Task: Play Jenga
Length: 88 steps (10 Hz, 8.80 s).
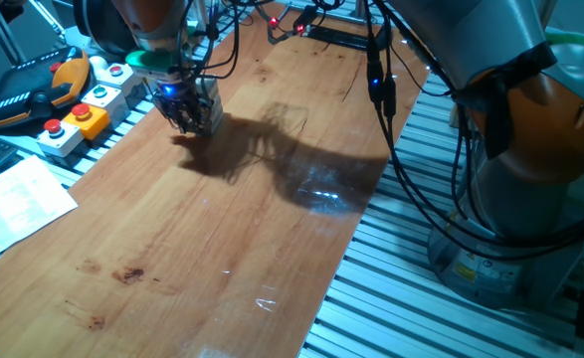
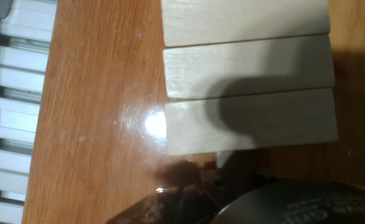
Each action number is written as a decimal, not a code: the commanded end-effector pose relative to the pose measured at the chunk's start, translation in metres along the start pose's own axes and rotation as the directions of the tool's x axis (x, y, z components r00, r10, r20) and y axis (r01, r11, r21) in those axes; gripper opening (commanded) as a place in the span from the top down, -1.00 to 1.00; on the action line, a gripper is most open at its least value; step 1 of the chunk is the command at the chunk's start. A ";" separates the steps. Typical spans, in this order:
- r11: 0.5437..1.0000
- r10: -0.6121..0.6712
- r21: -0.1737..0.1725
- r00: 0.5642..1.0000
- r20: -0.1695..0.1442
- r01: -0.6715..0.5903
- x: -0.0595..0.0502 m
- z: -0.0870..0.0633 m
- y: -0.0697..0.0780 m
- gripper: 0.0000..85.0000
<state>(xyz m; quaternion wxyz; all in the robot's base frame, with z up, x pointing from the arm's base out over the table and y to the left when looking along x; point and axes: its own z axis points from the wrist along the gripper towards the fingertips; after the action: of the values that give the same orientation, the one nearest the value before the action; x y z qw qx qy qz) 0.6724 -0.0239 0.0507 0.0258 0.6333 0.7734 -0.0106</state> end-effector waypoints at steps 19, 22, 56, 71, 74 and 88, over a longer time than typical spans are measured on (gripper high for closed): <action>1.000 0.016 0.003 1.000 0.007 -0.016 0.004 0.000 -0.001 0.98; 1.000 0.021 0.001 1.000 0.008 -0.021 0.005 0.000 -0.001 0.98; 1.000 0.016 0.004 1.000 0.006 -0.016 0.013 -0.001 -0.004 0.98; 1.000 0.019 0.007 1.000 0.013 -0.019 0.021 -0.002 -0.005 0.98; 1.000 0.019 0.007 1.000 0.014 -0.019 0.023 -0.002 -0.006 0.98; 1.000 0.017 0.008 1.000 0.019 -0.018 0.031 -0.003 -0.008 0.98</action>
<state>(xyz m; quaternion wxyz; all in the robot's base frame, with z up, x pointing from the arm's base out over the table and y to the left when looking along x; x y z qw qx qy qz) 0.6587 0.0049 0.0516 0.0306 0.6400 0.7675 -0.0193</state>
